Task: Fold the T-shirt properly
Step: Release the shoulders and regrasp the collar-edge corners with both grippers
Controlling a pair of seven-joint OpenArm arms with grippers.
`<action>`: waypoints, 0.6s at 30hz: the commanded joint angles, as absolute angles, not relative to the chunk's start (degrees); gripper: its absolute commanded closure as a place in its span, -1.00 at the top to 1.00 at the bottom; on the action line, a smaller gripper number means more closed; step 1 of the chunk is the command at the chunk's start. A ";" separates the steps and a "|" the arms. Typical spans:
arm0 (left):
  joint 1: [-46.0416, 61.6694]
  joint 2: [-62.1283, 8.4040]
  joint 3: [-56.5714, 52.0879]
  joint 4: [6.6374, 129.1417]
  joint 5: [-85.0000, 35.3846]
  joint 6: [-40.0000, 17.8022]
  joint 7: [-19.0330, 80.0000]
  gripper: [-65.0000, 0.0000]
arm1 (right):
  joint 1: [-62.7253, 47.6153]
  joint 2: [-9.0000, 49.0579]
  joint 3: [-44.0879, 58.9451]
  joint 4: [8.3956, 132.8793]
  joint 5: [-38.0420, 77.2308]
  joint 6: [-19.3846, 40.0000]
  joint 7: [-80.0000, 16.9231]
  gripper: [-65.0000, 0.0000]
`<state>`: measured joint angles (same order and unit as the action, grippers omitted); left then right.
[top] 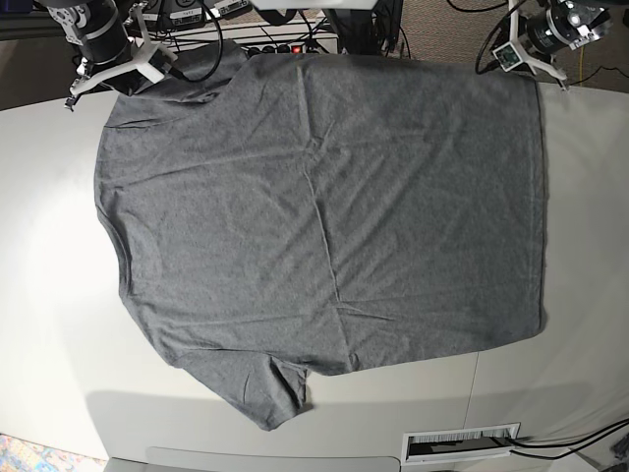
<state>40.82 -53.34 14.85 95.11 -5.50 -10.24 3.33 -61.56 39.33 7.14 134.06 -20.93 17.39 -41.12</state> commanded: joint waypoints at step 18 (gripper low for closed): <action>40.21 -53.89 13.37 86.13 -6.94 -10.15 -3.55 -0.43 | -61.89 39.86 7.62 135.00 -21.26 16.69 -40.73 -1.00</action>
<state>39.97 -52.93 13.82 85.69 -6.74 -10.35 -2.63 -61.56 39.31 7.14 134.06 -20.93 17.37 -41.12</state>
